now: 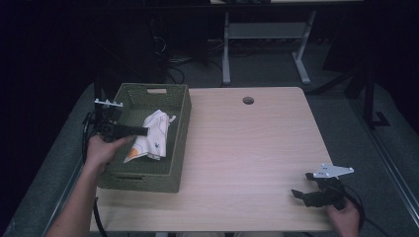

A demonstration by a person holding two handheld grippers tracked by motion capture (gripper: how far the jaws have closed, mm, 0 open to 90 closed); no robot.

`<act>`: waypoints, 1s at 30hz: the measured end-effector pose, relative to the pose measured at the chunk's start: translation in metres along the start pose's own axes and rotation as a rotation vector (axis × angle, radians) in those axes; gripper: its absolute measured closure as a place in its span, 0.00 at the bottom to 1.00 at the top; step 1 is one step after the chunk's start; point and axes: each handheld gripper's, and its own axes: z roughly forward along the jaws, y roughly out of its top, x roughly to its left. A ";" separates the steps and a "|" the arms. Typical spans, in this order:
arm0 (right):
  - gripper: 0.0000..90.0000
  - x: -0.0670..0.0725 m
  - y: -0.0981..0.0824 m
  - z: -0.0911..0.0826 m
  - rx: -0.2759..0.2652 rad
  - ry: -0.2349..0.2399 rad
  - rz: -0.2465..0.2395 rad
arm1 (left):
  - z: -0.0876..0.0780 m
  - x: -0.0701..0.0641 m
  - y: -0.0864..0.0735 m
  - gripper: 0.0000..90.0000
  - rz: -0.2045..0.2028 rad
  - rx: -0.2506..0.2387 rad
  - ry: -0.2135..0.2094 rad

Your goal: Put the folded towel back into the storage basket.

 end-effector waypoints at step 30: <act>0.15 0.003 0.000 -0.001 -0.007 0.013 -0.011 | 0.023 -0.008 0.000 0.74 0.092 0.099 0.076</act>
